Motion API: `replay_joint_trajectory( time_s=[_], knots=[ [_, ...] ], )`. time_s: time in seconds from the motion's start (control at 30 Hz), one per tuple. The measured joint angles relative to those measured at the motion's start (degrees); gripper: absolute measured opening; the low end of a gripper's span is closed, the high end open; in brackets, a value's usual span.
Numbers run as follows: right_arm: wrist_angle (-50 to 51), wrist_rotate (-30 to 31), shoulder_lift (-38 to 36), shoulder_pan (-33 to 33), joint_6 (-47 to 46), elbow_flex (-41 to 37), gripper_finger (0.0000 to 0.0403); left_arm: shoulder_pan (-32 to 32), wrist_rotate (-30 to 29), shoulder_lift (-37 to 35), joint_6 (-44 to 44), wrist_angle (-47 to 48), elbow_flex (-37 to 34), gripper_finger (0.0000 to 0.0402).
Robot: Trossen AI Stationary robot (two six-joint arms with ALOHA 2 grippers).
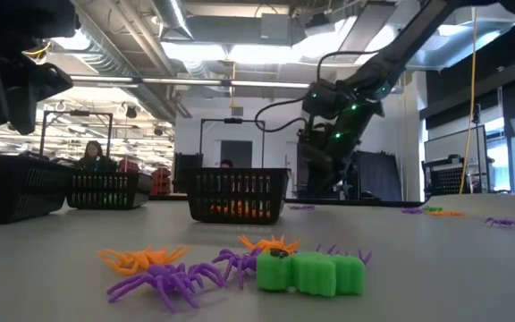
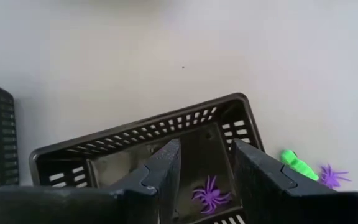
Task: Sort Halloween decoration
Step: Put the purple spider toy into the bottom left black basket
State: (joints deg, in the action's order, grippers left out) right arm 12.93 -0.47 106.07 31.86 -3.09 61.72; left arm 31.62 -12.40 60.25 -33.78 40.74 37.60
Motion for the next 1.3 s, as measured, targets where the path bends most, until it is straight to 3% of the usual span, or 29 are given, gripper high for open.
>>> replay_joint_trajectory(
  time_s=[0.4,0.73,1.03,1.17,1.3],
  knots=[
    [2.39,1.67,3.38,-1.62,-0.14,1.22,0.0155,0.00,-0.14,0.00,-0.13,-0.14,0.02,0.0133],
    [4.25,1.28,2.68,-2.67,1.55,1.16,0.0011,0.00,0.79,0.00,-0.92,-0.12,0.02,0.0133],
    [11.05,1.42,-4.58,-6.89,0.50,1.09,0.0014,0.00,2.55,0.00,-1.64,-0.37,0.02,0.0133],
    [10.94,1.36,-8.90,-11.19,0.07,1.09,0.0004,0.02,-2.27,0.00,-1.64,-1.77,0.02,0.0133],
    [8.21,0.57,-12.34,-16.53,-1.43,1.17,0.0012,0.02,-12.66,0.00,-1.62,-7.20,0.02,0.0133]
  ],
)
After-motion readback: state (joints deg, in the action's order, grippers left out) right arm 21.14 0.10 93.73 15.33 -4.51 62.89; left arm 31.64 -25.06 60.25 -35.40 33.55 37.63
